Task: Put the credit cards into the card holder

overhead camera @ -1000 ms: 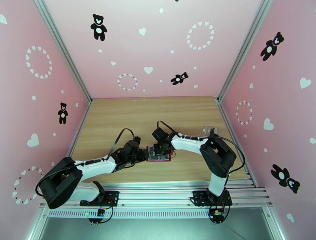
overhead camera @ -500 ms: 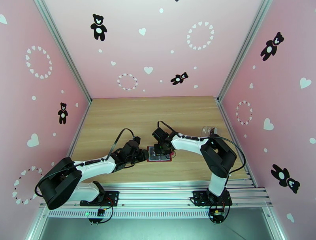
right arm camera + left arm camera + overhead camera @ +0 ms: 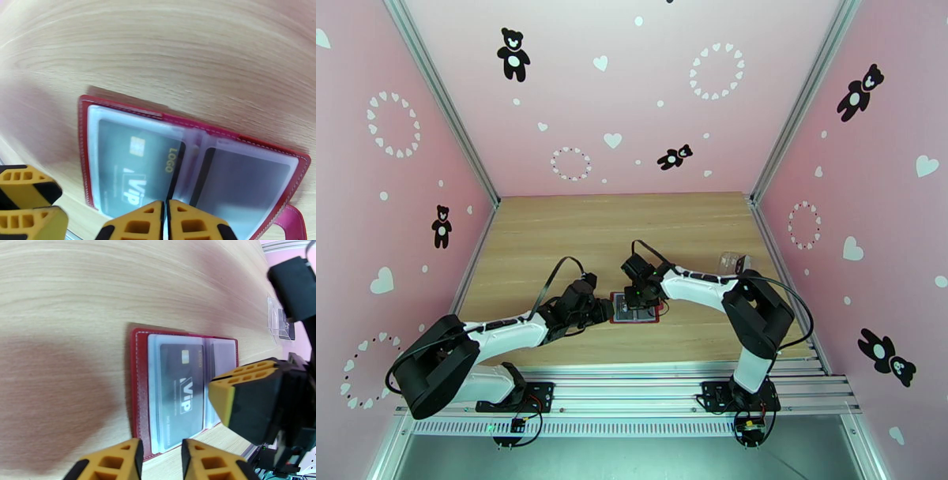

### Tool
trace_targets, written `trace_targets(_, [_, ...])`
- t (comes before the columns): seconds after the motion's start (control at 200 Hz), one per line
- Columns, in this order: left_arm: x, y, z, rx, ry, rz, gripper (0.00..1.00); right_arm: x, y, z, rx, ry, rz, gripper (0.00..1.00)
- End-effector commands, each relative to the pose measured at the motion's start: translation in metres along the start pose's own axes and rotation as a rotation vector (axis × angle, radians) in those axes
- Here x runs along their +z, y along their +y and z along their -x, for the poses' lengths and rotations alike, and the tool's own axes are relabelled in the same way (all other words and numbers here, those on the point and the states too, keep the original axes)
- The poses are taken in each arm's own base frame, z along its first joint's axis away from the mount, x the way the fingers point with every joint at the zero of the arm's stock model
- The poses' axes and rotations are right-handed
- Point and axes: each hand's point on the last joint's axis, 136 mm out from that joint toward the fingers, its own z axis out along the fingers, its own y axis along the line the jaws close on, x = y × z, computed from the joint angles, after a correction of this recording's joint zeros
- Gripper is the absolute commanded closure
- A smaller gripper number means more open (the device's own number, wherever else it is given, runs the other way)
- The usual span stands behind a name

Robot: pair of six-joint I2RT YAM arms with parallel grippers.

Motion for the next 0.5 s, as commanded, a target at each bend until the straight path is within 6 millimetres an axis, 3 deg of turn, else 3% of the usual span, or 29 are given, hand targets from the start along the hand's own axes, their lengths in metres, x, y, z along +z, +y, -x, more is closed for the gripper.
trace_targets(0.0, [-0.003,-0.005,0.003,0.019,-0.01,0.004,0.67,-0.008,-0.001,-0.004,-0.01,-0.006,-0.003,0.87])
trace_targets(0.37, [0.004,-0.005,-0.001,0.017,0.009,-0.005,0.67,0.0,-0.004,-0.003,-0.011,0.006,-0.024,0.87])
trace_targets(0.495, [0.005,-0.008,0.0,0.019,0.01,-0.008,0.67,0.003,-0.01,-0.001,-0.009,0.005,-0.051,0.81])
